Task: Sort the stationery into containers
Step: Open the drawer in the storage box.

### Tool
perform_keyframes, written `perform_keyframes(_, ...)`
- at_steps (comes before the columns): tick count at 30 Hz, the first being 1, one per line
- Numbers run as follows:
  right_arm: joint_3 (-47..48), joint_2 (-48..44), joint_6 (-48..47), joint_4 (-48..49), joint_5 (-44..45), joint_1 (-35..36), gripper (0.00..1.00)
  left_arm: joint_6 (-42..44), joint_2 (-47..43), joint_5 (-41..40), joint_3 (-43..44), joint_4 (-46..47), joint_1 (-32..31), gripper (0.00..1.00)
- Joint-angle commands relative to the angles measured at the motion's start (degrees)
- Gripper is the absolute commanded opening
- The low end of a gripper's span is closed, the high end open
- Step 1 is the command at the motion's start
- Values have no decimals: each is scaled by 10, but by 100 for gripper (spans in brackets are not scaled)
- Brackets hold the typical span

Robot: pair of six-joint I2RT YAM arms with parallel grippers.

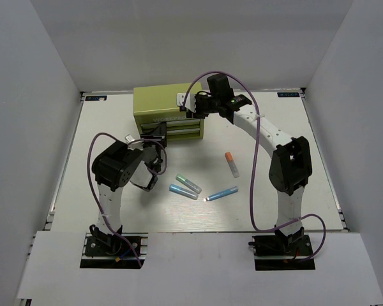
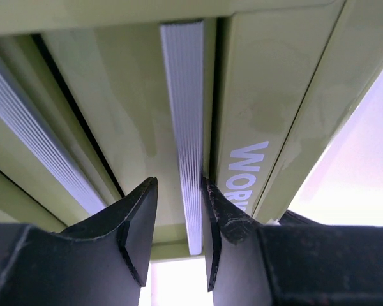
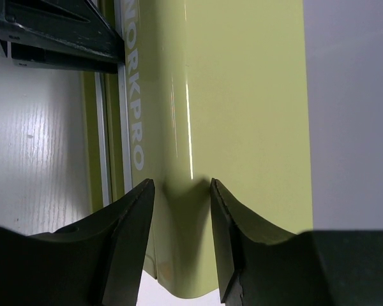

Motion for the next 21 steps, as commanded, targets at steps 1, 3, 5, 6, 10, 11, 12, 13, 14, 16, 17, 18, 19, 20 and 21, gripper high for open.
perform_keyframes(1, 8, -14, 1, -83, 6, -8, 46, 19, 57, -35, 11, 153, -17, 43)
perform_keyframes(3, 9, -15, 2, -83, 7, -8, 46, 19, 67, -41, 24, 159, -23, 43)
perform_keyframes(5, 8, -15, 2, -85, 8, -8, 46, 19, 67, -46, 29, 152, -23, 43)
perform_keyframes(6, 7, -16, 1, -86, 7, -8, 46, 19, 67, -46, 29, 152, -23, 43)
perform_keyframes(10, 5, -17, 2, -87, 8, -10, 46, 19, 62, -59, 34, 147, -28, 43)
perform_keyframes(11, 5, -17, 1, -86, 9, -9, 46, 19, 62, -64, 34, 147, -28, 40)
perform_keyframes(12, 5, -17, 1, -87, 9, -9, 46, 19, 62, -64, 34, 147, -28, 39)
perform_keyframes(13, 5, -17, 0, -85, 11, -10, 46, 19, 62, -64, 34, 147, -28, 36)
perform_keyframes(14, 6, -17, 0, -86, 10, -10, 44, 19, 62, -64, 34, 155, -28, 34)
perform_keyframes(16, 7, -16, -1, -87, 10, -10, 44, 19, 67, -64, 29, 163, -34, 26)
perform_keyframes(17, 7, -16, 0, -87, 10, -9, 44, 19, 72, -64, 29, 168, -34, 22)
perform_keyframes(18, 9, -16, -1, -86, 10, -9, 44, 19, 73, -64, 29, 168, -34, 17)
perform_keyframes(19, 8, -15, -1, -88, 9, -10, 44, 19, 73, -64, 24, 168, -34, 15)
perform_keyframes(20, 10, -14, 1, -86, 9, -9, 44, 19, 73, -64, 24, 168, -34, 13)
perform_keyframes(21, 12, -12, 0, -88, 10, -8, 44, 19, 73, -64, 24, 168, -39, 8)
